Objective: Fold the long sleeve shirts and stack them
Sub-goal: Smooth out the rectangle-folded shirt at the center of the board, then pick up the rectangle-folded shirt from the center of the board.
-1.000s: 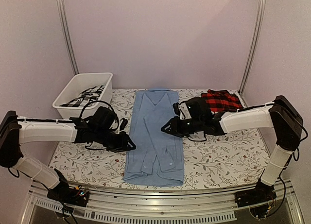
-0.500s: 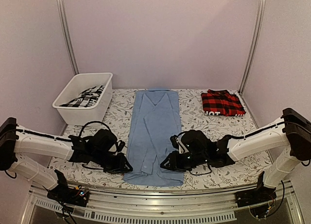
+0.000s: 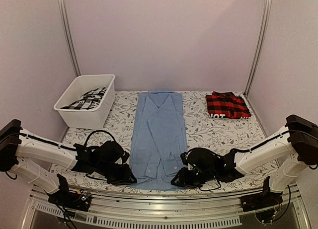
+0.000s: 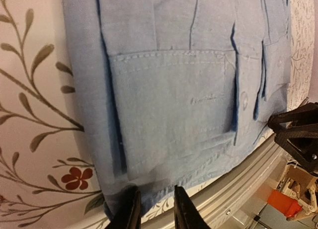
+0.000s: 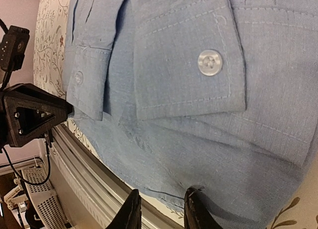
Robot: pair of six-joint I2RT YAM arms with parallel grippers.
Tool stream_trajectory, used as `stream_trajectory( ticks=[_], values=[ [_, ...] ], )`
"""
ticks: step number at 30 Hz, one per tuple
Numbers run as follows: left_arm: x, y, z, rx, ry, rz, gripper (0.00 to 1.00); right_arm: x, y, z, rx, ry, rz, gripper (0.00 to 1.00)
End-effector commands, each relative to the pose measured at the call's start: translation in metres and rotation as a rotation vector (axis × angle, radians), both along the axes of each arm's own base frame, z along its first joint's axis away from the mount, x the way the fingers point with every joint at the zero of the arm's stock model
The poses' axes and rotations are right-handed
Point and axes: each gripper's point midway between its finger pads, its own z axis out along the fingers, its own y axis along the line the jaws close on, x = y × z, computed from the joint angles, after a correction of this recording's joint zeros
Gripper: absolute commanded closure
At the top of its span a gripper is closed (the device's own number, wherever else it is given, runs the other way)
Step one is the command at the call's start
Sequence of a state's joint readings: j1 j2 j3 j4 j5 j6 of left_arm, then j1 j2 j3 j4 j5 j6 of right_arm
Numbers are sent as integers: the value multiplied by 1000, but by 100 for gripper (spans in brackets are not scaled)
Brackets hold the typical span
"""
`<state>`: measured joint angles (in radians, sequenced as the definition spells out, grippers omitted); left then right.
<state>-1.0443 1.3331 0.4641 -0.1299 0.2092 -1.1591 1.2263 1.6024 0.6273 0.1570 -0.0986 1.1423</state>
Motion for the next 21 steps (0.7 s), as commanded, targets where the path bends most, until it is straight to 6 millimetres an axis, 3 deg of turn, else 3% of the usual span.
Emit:
stream_trajectory(
  ticks=[1, 6, 8, 15, 21],
  values=[
    [-8, 0, 6, 48, 3, -2, 77, -2, -2, 10, 17, -17, -17, 71],
    [-6, 3, 30, 40, -37, 6, 73, 5, -9, 31, 3, -66, -39, 70],
    [3, 3, 44, 18, -83, 21, 69, 12, -14, 49, 22, -112, -69, 67],
    [37, 8, 47, -6, -113, 37, 64, 29, -48, 43, -29, -104, -136, 57],
    [63, 12, 39, -46, -110, 24, 60, 42, -60, 31, 10, -68, -154, 56]
  ],
)
